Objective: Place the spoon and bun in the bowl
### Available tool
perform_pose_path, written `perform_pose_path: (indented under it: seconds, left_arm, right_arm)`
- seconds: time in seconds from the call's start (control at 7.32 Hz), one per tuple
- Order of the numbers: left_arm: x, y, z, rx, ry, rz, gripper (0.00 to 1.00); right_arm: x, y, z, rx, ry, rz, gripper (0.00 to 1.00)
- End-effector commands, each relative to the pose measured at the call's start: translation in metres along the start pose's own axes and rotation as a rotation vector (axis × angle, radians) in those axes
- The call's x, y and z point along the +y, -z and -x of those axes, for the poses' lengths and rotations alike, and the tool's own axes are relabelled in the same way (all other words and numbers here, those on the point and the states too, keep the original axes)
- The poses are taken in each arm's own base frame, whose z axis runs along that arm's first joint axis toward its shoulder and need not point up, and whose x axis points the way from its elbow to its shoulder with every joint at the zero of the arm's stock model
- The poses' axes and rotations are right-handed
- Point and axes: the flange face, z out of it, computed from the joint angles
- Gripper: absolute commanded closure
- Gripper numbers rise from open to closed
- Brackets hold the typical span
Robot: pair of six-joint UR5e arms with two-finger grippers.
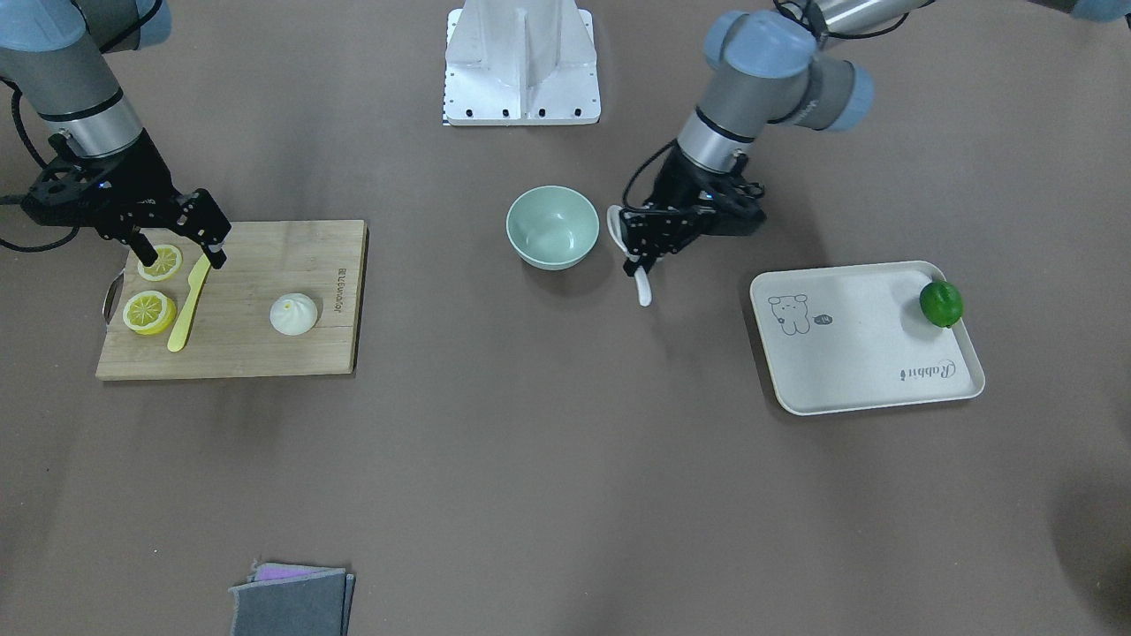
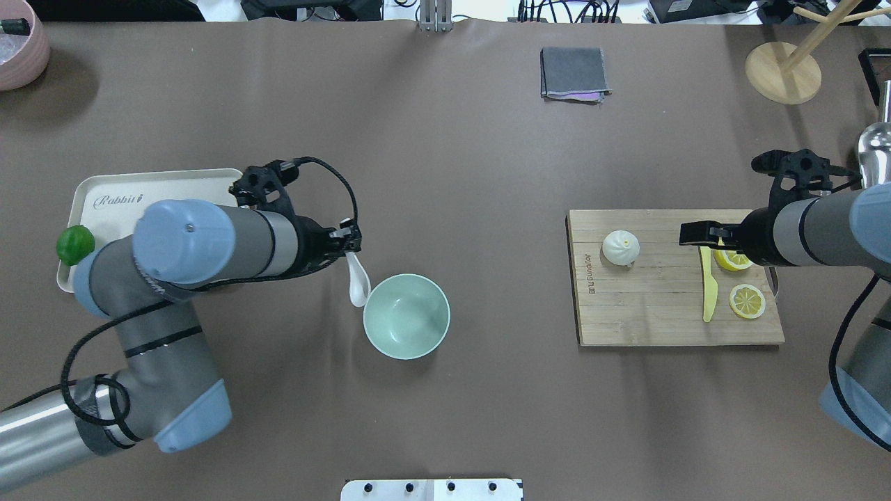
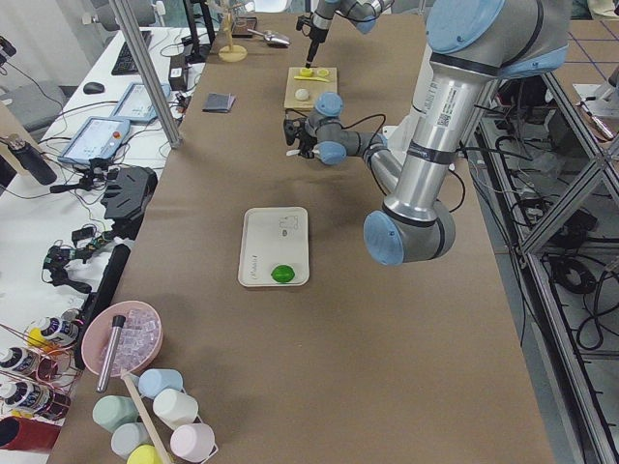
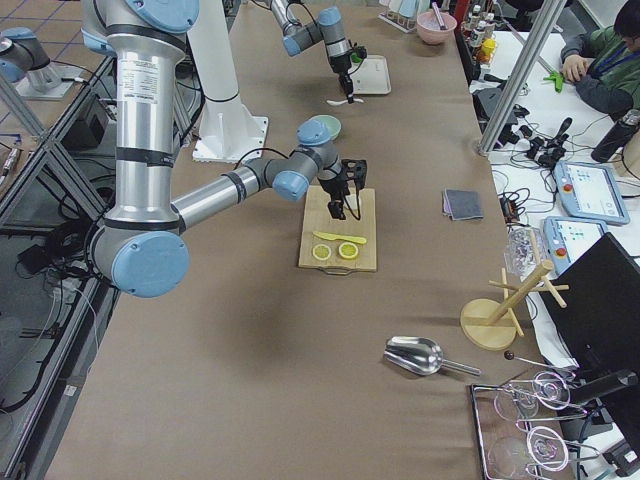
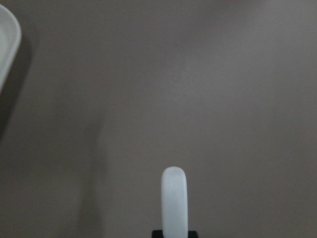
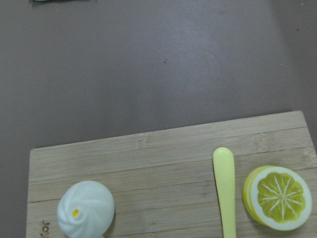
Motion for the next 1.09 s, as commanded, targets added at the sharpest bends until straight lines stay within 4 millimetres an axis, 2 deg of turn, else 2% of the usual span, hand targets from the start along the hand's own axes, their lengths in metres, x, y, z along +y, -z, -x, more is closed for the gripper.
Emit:
perform_pose_path:
  seconds: [0.0, 0.27, 0.55, 0.68, 0.82, 0.96]
  left_arm:
    - [0.044, -0.008, -0.04, -0.016, 0.037, -0.003, 1.0]
    - [0.046, -0.01, -0.038, -0.021, 0.035, -0.005, 1.0]
    - [0.077, -0.017, -0.035, -0.024, 0.009, -0.001, 1.0]
    - [0.081, -0.018, -0.033, -0.026, 0.001, 0.001, 0.97]
    - [0.081, -0.018, -0.032, -0.028, -0.003, 0.001, 0.81]
    - [0.081, -0.017, -0.034, -0.023, -0.029, 0.005, 0.61]
  right_arm:
    - [0.004, -0.001, 0.005, -0.005, 0.001, 0.005, 0.03]
    - [0.003, -0.001, 0.004, -0.004, 0.001, 0.002, 0.02]
    - [0.003, 0.0, 0.005, -0.005, 0.002, 0.0, 0.02]
    - [0.003, 0.001, 0.006, -0.008, 0.002, -0.001, 0.01]
    - [0.003, 0.002, 0.006, -0.008, 0.002, -0.001, 0.01]
    - [0.003, 0.002, 0.006, -0.009, 0.003, -0.002, 0.01]
